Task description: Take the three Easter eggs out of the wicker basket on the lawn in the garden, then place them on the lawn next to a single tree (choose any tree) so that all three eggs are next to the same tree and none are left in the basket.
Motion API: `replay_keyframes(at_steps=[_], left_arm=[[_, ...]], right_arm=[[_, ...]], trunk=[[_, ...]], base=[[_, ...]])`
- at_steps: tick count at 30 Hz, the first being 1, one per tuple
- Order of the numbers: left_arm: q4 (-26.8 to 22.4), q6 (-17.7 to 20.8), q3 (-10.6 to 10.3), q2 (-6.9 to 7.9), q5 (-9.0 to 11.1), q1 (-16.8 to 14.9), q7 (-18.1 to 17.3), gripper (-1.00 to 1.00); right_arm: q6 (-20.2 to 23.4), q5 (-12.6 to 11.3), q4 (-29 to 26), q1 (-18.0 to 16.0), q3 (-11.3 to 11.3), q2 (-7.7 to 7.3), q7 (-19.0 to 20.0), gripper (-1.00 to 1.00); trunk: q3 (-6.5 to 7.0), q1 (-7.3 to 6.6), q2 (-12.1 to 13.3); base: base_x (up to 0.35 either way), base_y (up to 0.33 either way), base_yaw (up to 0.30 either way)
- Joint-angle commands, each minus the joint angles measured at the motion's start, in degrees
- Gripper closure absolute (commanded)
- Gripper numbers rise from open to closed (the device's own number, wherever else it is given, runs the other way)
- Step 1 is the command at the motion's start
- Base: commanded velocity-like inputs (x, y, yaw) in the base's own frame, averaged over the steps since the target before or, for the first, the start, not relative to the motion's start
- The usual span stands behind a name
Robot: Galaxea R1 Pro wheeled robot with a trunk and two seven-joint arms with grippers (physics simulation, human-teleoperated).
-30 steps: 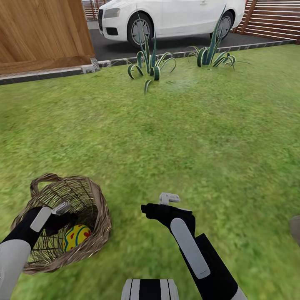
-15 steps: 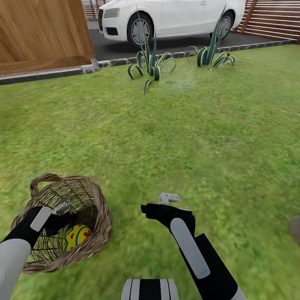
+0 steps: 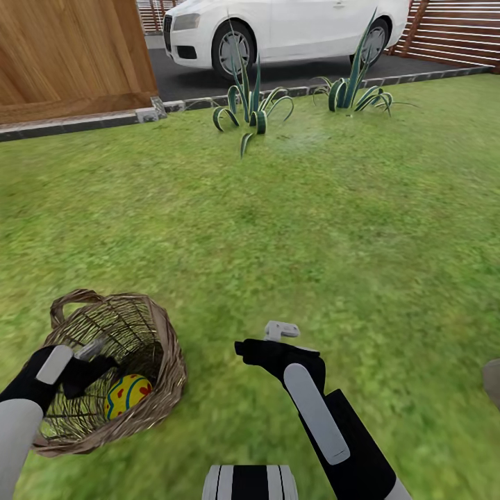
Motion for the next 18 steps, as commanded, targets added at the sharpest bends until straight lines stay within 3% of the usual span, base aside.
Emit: replay_keyframes(at_steps=[1, 6, 18], left_arm=[[-0.05, 0.16, 0.26, 0.01, 2.15, -0.02, 1.79, -1.00], [0.01, 0.07, 0.49, -0.01, 4.78, -0.02, 4.81, -1.00], [0.67, 0.21, 0.66, -0.43, 5.71, -0.02, 5.91, -1.00]], right_arm=[[0.11, -0.52, -0.05, -0.05, 0.04, 0.01, -0.60, -1.00], [0.11, -0.52, -0.05, -0.03, 0.04, 0.01, -0.60, -1.00], [0.11, -0.52, -0.06, -0.10, 0.04, 0.01, -0.60, -1.00]], trunk=[[-0.04, -0.01, -0.02], [-0.04, -0.01, -0.02], [-0.04, -0.01, -0.02]], base=[[0.000, 0.000, 0.000], [0.000, 0.000, 0.000], [0.000, 0.000, 0.000]])
